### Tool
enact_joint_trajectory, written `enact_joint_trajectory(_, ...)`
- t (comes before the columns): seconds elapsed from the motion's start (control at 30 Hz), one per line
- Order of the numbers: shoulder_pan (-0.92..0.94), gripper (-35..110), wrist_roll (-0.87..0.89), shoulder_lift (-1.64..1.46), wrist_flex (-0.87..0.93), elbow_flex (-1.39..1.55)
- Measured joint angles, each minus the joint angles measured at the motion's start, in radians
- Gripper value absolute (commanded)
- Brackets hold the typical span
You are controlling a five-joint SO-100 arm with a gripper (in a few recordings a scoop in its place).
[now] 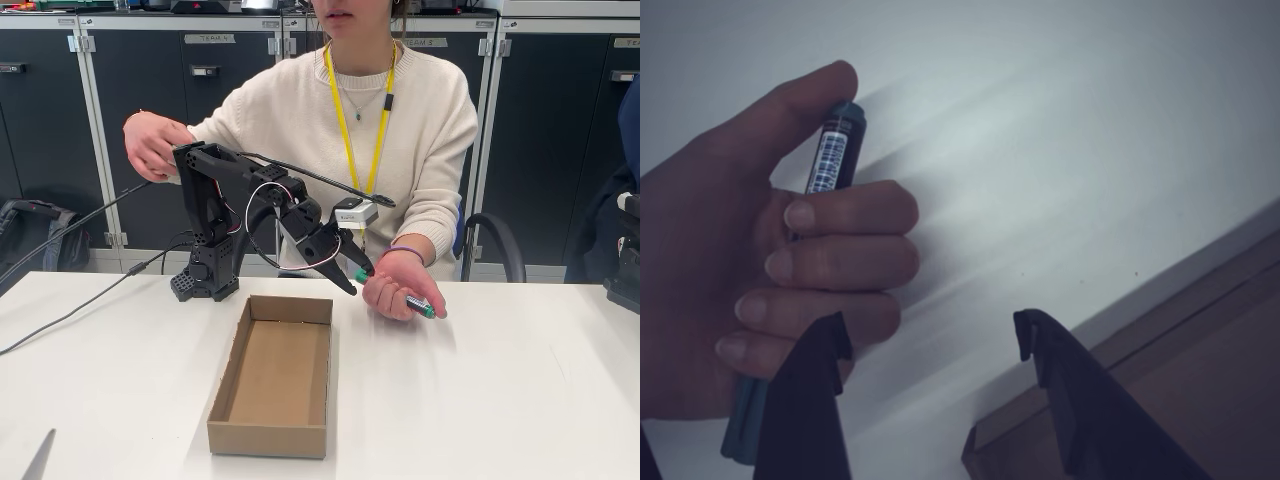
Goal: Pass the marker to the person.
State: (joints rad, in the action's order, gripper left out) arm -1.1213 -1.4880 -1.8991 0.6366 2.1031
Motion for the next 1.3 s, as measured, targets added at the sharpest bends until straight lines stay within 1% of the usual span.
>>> enact_joint_trajectory(1.3,0.014,37,-0.002,-0.011,-0.026,0.021)
